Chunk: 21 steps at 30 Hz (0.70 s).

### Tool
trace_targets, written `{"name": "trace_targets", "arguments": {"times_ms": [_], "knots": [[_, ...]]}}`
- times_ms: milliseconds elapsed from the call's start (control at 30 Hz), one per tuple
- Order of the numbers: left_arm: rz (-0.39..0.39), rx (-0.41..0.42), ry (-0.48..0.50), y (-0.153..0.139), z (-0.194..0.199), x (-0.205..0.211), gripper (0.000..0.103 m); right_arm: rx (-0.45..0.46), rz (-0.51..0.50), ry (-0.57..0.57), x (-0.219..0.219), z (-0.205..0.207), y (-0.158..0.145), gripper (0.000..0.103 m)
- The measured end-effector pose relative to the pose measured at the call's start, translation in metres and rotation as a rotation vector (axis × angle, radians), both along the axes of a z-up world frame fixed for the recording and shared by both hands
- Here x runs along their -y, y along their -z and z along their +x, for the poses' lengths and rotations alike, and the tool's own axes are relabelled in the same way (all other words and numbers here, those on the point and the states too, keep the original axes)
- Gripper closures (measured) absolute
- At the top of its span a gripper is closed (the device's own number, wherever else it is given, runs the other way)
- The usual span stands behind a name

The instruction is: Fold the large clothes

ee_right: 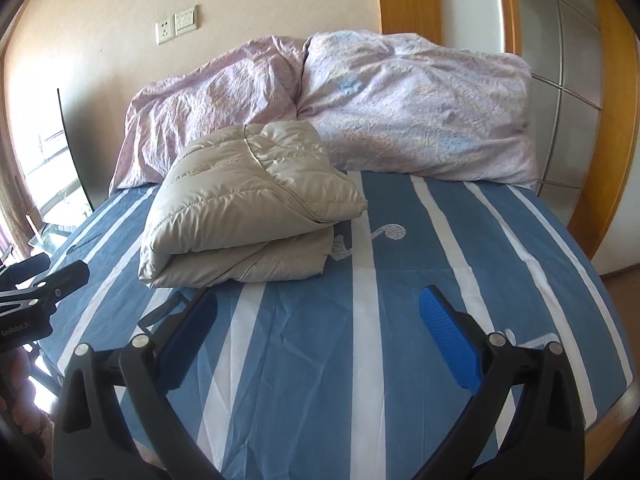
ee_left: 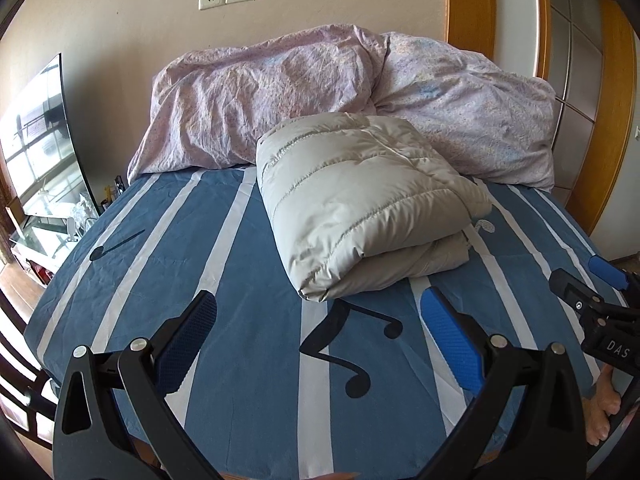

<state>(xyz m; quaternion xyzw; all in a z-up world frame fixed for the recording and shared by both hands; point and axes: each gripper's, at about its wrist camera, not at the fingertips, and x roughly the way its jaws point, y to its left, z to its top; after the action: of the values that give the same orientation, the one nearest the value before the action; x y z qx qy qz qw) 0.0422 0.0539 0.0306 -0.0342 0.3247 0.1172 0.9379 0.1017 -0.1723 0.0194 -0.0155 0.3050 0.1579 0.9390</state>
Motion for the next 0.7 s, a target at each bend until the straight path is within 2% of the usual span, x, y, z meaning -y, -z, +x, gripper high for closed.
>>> {"name": "trace_targets", "arguments": {"times_ms": [700], "knots": [[0.012, 0.006, 0.023, -0.006, -0.023, 0.019, 0.001, 0.008, 0.015, 0.032, 0.008, -0.029, -0.001, 0.002]]}}
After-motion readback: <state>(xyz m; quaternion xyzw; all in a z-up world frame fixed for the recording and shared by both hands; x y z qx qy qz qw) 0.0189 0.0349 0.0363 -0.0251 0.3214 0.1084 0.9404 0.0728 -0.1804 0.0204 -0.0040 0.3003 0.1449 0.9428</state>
